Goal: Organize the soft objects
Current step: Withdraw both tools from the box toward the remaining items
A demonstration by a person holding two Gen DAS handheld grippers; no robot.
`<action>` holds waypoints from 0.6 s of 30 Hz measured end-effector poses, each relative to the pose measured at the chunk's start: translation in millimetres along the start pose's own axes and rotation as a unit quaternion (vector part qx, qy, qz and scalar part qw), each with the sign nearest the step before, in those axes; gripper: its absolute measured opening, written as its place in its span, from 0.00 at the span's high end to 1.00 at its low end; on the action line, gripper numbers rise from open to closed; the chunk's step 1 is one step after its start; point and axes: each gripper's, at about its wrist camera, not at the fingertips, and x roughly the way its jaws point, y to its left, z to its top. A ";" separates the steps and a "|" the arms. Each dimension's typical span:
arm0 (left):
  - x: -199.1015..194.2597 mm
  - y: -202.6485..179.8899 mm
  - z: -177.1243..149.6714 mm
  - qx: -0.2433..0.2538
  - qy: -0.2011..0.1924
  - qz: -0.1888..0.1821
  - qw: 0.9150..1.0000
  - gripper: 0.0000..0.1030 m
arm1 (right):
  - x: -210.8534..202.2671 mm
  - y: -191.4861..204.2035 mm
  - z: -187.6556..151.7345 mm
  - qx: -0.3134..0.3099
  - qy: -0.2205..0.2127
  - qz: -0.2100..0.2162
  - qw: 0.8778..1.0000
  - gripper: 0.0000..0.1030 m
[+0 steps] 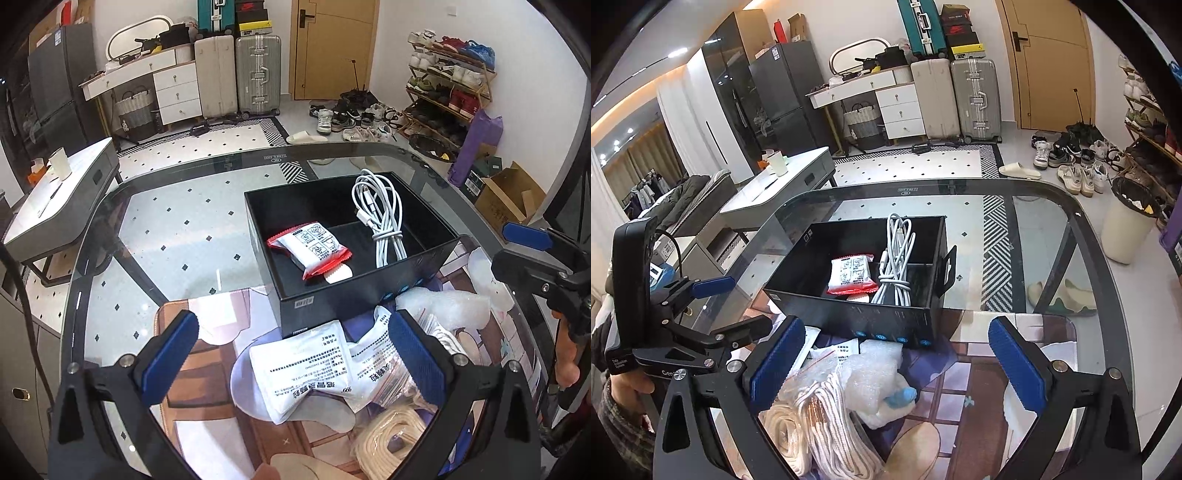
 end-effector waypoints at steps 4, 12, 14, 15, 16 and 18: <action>-1.0 2.6 -6.9 -0.003 0.004 0.000 1.000 0.00 | -3.0 -1.4 -2.5 0.006 0.002 0.004 1.000 0.02; -1.3 3.6 -17.4 -0.007 0.009 -0.002 1.000 0.00 | -0.3 -1.0 -8.4 0.012 0.016 0.010 1.000 0.02; -0.7 4.7 -20.4 -0.008 0.011 -0.001 1.000 0.00 | 2.2 -0.2 -10.2 0.010 0.019 0.010 1.000 0.02; -0.2 4.6 -21.7 -0.009 0.012 -0.002 1.000 0.00 | 3.1 0.5 -10.9 0.008 0.021 0.009 1.000 0.02; 0.7 5.5 -23.3 -0.010 0.013 -0.002 1.000 0.00 | 3.9 1.0 -11.8 0.007 0.022 0.009 1.000 0.02; 2.5 6.7 -25.7 -0.011 0.015 -0.003 1.000 0.00 | 5.7 1.3 -13.2 0.006 0.025 0.010 1.000 0.02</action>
